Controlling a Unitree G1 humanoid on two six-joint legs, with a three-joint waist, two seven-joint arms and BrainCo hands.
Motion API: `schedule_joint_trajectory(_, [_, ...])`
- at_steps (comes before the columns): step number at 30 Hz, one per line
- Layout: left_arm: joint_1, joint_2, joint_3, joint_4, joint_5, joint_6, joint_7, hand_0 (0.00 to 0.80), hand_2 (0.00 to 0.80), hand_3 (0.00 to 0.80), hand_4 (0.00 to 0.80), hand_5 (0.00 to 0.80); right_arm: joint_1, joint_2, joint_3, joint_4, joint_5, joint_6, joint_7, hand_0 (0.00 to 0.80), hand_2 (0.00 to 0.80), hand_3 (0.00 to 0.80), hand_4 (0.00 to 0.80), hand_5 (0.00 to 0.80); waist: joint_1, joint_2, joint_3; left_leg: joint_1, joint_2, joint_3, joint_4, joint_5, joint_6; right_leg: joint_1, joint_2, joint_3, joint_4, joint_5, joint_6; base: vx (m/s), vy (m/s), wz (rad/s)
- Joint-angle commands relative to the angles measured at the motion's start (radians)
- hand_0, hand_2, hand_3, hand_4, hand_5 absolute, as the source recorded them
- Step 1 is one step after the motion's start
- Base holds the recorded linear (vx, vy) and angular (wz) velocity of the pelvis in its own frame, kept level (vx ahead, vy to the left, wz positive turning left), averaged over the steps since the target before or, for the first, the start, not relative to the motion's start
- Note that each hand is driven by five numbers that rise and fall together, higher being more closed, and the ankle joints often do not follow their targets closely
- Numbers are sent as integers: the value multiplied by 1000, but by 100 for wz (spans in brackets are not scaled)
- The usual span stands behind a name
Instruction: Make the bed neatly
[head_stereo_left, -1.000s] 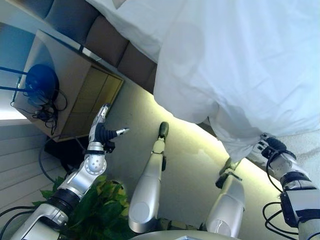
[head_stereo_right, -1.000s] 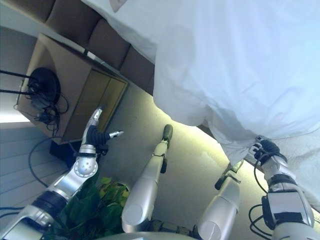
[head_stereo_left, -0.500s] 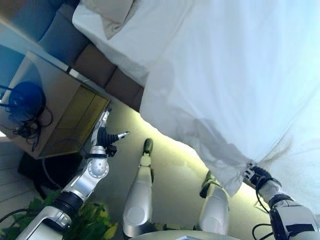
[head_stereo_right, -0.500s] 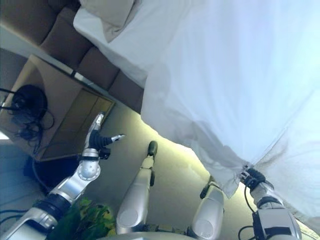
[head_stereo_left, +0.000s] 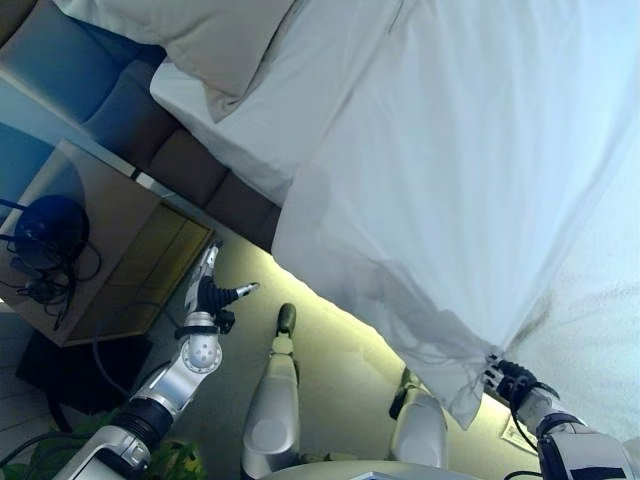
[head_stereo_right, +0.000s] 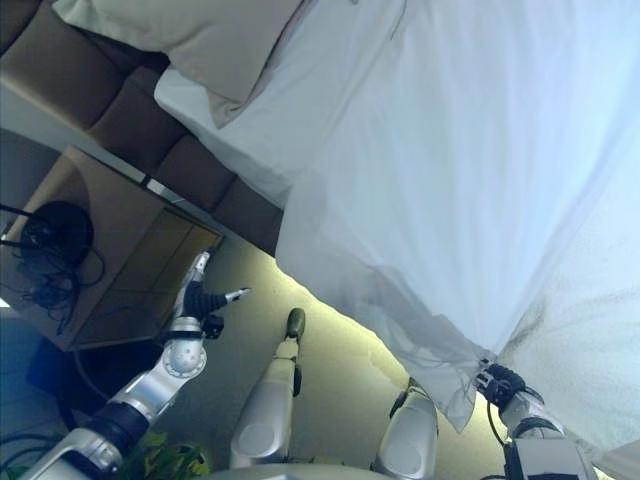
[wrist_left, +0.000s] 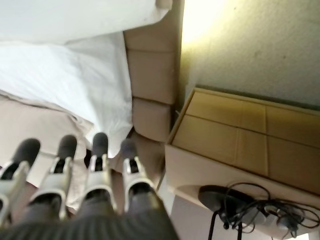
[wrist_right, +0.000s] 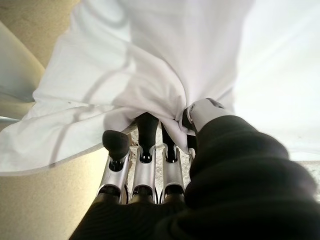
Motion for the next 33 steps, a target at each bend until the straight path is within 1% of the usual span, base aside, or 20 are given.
schedule_joint_trajectory(1, [-51,-40,35,-2,-13,-21,44,0,0,0,0,0,131,36,65,90,-60,125,-133,0,0,0,0,0,-20,36,67,18,-12,42,59,-91,51,-85,43,2,-61,171,-39,34,30,1])
schedule_joint_trajectory(5, [-58,-46,15,-22,-19,-8,43,0,0,0,0,0,61,37,103,69,-103,114,-216,0,0,0,0,0,-7,49,64,30,-14,48,59,-97,53,-69,40,1,-62,162,-45,25,22,-3])
schedule_joint_trajectory(7, [-62,-46,11,-31,-23,-4,39,0,0,0,0,0,38,39,124,62,-135,89,-208,0,0,0,0,0,0,50,54,32,-17,47,55,-92,54,-60,38,-4,-68,164,-48,0,0,0])
schedule_joint_trajectory(8, [-58,-47,11,-36,-24,-3,38,0,0,0,0,0,36,48,136,54,-146,71,-197,0,0,0,0,0,4,50,52,41,-16,46,60,-99,53,-51,38,-4,-64,156,-50,31,-2,-3])
schedule_joint_trajectory(12, [-37,-57,22,-34,-23,-7,24,0,0,0,0,0,50,84,177,33,-216,19,-202,0,0,0,0,0,14,38,23,75,-10,43,68,-110,49,-12,39,-11,-65,149,-56,56,-10,-2])
schedule_joint_trajectory(15, [-20,-61,33,-37,-9,7,-5,0,0,0,0,0,51,89,189,5,-182,-62,-237,0,0,0,0,0,25,25,-5,122,0,36,72,-120,43,40,41,-15,-72,143,-60,114,-44,-1])
schedule_joint_trajectory(17, [2,-53,47,-40,-1,13,-38,0,0,0,0,0,56,81,174,-40,-151,-126,-270,0,0,0,0,0,31,14,-32,166,12,34,63,-123,40,83,46,-15,-79,138,-62,156,-58,-2])
schedule_joint_trajectory(18, [10,-49,52,-41,3,11,-48,0,0,0,0,0,60,78,167,-59,-140,-161,-282,0,0,0,0,0,30,8,-45,178,13,33,54,-119,40,94,48,-16,-87,141,-62,121,-50,-4])
schedule_joint_trajectory(19, [23,-44,59,-43,4,5,-62,0,0,0,0,0,69,72,156,-85,-132,-214,-295,0,0,0,0,0,30,2,-56,200,18,35,42,-120,40,113,53,-14,-94,140,-62,93,-42,-2])
schedule_joint_trajectory(20, [36,-36,68,-48,5,-5,-78,0,0,0,0,0,81,66,142,-112,-115,-248,-295,0,0,0,0,0,28,-3,-67,215,19,36,30,-119,41,125,57,-14,-102,140,-61,101,-44,-2])
schedule_joint_trajectory(22, [70,-22,92,-63,13,-18,-114,0,0,0,0,0,120,58,113,-180,-93,-294,-302,0,0,0,0,0,23,-16,-90,249,21,41,7,-118,41,153,64,-12,-118,142,-58,103,-41,-2])
schedule_joint_trajectory(25, [124,-17,131,-74,34,-37,-165,0,0,0,0,0,205,52,68,-328,-86,-295,-322,0,0,0,0,0,8,-36,-123,296,29,55,-22,-111,37,191,74,-4,-138,146,-54,109,-27,1])
schedule_joint_trajectory(28, [181,-19,167,-85,34,-43,-210,0,0,0,0,0,280,54,39,-487,-77,-277,-354,0,0,0,0,0,-5,-52,-167,342,40,72,-37,-111,33,229,79,1,-153,148,-53,129,-7,-2])
schedule_joint_trajectory(31, [225,-32,195,-83,9,-45,-256,0,0,0,0,0,321,59,36,-601,-136,-261,-417,0,0,0,0,0,-17,-62,-202,379,48,89,-50,-113,31,257,83,9,-164,145,-55,96,7,-6])
schedule_joint_trajectory(33, [242,-40,202,-76,-38,-48,-300,0,0,0,0,0,329,57,35,-637,-148,-252,-426,0,0,0,0,0,-22,-66,-214,395,51,95,-55,-115,31,267,86,16,-166,142,-57,36,11,-14])
